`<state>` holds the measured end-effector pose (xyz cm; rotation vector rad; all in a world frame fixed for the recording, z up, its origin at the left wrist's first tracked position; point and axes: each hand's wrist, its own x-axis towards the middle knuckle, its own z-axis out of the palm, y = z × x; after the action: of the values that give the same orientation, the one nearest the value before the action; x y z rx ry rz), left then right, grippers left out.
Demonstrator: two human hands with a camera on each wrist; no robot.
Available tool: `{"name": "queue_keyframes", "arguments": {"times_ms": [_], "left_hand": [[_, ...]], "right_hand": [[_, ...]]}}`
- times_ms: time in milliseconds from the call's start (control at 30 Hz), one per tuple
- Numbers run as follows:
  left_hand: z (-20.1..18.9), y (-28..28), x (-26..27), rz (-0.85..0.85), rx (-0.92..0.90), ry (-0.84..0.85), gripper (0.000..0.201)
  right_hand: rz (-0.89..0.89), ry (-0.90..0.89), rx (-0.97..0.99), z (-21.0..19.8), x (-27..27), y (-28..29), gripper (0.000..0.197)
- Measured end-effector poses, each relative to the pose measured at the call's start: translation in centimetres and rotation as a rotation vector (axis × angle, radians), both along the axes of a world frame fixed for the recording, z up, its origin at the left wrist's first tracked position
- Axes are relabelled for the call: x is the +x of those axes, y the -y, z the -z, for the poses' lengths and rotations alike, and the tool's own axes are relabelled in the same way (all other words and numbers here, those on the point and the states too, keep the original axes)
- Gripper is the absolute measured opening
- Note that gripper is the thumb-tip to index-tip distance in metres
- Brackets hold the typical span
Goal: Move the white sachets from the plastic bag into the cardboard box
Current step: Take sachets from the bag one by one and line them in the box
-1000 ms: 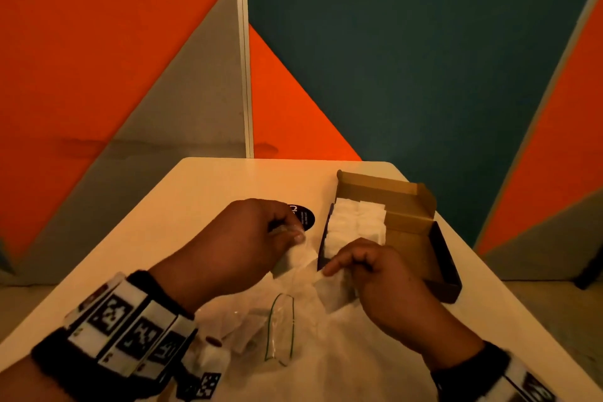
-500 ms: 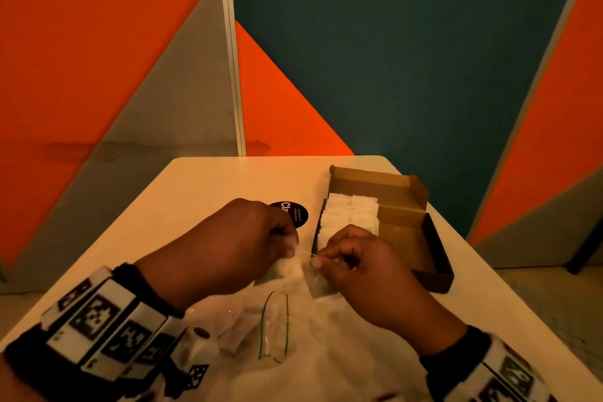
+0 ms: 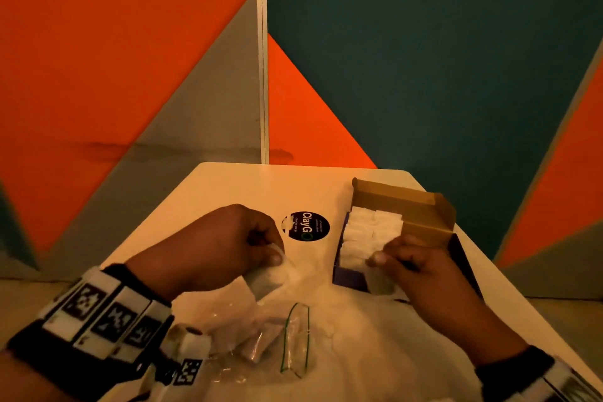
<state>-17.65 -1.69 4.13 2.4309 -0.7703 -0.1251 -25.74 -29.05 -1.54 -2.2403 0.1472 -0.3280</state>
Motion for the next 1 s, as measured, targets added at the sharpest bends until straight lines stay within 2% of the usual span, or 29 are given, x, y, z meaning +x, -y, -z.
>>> {"name": "queue_keyframes", "arguments": {"times_ms": [100,133,200,267,367,567,633,800,867,1000], "left_hand": [[0.0,1.8,-1.0,0.053,0.042,0.040,0.004],[0.0,2.3,-1.3,0.072,0.059,0.060,0.003],[0.2,3.0,-1.7,0.097,0.074,0.087,0.003],[0.3,3.1,-1.7,0.098,0.065,0.081,0.003],[0.6,2.3,-1.5,0.080,0.057,0.060,0.003],[1.7,0.6,-0.9,0.065,-0.006,-0.019,0.007],[2.2,0.6,-0.9,0.053,-0.126,-0.091,0.007],[3.1,2.3,-1.0,0.066,-0.683,-0.279,0.010],[3.4,3.3,-1.1,0.083,-0.816,-0.317,0.008],[4.1,4.7,-1.1,0.104,-1.005,-0.426,0.005]], "right_hand": [[-0.217,0.050,0.015,-1.0,0.0,-3.3,0.033],[-0.275,0.040,-0.014,-1.0,0.1,-4.1,0.034],[-0.333,0.003,-0.054,-0.7,0.6,-5.1,0.024],[-0.338,-0.013,-0.044,-0.5,1.0,-5.2,0.014],[-0.312,-0.019,-0.007,-0.5,0.9,-4.6,0.010],[-0.219,0.007,0.005,-1.1,0.8,-3.2,0.018],[-0.195,0.015,0.037,-1.1,1.1,-2.9,0.020],[-0.141,-0.003,0.162,-0.2,1.9,-3.0,0.017],[-0.136,-0.016,0.205,0.3,2.1,-3.4,0.022],[-0.145,-0.046,0.165,1.0,2.1,-3.9,0.023]]}}
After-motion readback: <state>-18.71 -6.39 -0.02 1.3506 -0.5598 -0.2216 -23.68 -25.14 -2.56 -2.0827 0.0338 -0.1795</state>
